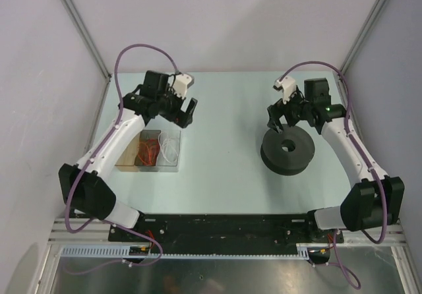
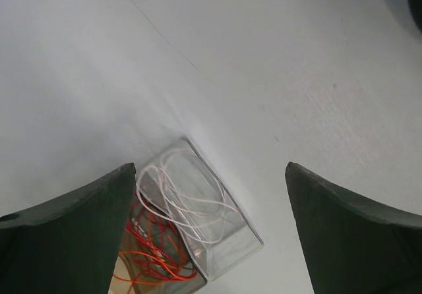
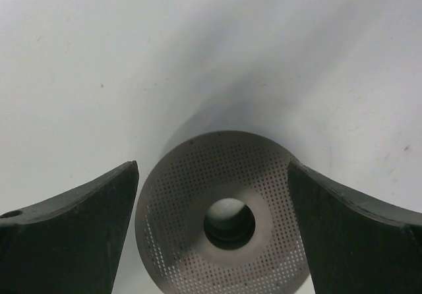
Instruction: Wrap the cables
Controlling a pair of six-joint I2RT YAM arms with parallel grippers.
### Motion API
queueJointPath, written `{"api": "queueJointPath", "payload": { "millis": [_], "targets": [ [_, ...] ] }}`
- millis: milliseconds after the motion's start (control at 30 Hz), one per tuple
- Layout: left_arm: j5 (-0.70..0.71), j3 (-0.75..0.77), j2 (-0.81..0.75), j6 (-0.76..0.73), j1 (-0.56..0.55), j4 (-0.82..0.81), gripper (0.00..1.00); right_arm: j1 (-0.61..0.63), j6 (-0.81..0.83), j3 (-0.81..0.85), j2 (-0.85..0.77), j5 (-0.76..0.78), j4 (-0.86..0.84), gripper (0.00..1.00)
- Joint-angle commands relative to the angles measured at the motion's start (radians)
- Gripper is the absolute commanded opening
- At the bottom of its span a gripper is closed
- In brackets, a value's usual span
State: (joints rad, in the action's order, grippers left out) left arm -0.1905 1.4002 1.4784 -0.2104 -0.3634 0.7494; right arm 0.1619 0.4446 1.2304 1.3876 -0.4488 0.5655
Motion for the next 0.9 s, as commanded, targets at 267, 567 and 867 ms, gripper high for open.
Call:
{"api": "queueJointPath", "payload": {
  "millis": [267,567,867],
  "targets": [
    [0.065,0.243,-0.083,0.051,0.022,-0.071,0.99,-0.114,0.266,0.035,-0.060,0.136,0.467,0.81],
    [0.028,0.191,-0.165,0.155,0.076,-0.187,0.99,-0.215,0.275,-0.016,0.021,0.202,0.435,0.10],
    [0.029,0.071,-0.231,0.194,0.083,-0.246,0.99,-0.154,0.258,-0.059,0.059,0.191,0.342,0.00]
  ]
}}
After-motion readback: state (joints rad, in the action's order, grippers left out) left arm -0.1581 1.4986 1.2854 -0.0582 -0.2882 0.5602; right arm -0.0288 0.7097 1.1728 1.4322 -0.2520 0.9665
